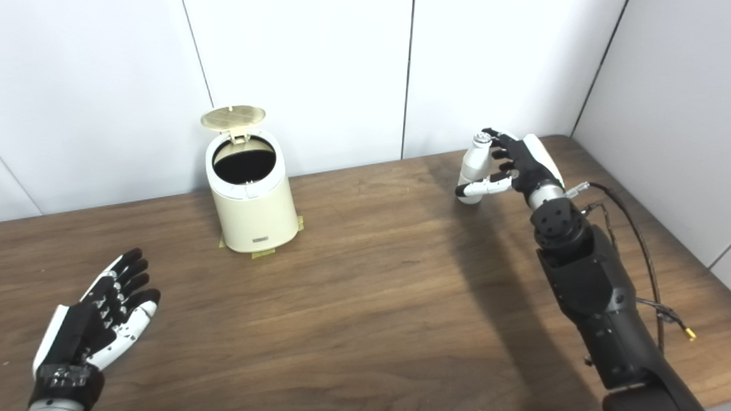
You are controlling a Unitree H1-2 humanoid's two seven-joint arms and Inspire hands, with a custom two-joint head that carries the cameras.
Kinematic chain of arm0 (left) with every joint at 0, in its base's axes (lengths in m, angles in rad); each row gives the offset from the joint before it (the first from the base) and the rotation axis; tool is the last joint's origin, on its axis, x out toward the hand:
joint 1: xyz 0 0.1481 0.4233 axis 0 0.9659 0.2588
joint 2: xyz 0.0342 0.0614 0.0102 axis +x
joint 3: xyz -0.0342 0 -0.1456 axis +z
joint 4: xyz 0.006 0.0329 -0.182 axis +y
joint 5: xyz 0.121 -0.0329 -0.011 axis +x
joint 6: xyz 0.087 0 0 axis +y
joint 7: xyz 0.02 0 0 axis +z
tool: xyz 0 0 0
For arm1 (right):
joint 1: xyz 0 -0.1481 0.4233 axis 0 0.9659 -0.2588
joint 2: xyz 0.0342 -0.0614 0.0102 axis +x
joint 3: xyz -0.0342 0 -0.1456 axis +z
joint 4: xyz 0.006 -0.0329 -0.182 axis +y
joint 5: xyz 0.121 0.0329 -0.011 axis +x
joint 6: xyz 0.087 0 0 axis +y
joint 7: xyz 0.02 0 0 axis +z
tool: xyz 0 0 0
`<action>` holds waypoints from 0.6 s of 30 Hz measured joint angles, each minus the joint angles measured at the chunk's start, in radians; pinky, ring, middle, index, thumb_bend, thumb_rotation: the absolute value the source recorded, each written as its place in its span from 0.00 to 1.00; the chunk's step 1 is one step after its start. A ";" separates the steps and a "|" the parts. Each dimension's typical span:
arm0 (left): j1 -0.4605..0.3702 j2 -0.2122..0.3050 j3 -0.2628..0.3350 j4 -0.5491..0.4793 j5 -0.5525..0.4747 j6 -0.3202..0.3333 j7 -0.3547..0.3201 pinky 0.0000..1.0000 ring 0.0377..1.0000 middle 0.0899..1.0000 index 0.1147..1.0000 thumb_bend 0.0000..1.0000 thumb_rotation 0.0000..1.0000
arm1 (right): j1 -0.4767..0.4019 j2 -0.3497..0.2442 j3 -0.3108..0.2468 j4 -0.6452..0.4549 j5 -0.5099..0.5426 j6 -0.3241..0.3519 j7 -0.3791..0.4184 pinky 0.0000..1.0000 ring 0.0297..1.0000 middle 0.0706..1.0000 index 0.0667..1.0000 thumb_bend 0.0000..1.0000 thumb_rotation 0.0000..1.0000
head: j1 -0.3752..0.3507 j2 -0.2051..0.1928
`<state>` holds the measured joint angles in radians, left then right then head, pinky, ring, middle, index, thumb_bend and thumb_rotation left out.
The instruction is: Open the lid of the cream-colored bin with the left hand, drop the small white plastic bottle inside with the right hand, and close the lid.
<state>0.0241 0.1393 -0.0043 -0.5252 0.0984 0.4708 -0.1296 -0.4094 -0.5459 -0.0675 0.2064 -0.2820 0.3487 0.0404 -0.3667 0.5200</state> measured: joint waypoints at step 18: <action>-0.018 -0.025 -0.015 0.000 0.116 0.000 -0.047 0.94 0.92 0.90 0.91 0.33 0.21 | -0.014 0.012 -0.008 0.029 0.014 -0.042 -0.013 0.74 0.82 0.85 0.85 0.81 0.09 | -0.008 -0.005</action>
<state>0.0057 0.1147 -0.0195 -0.5251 0.2142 0.4710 -0.1765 -0.4230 -0.5336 -0.0751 0.2354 -0.2683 0.3069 0.0272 -0.3743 0.5154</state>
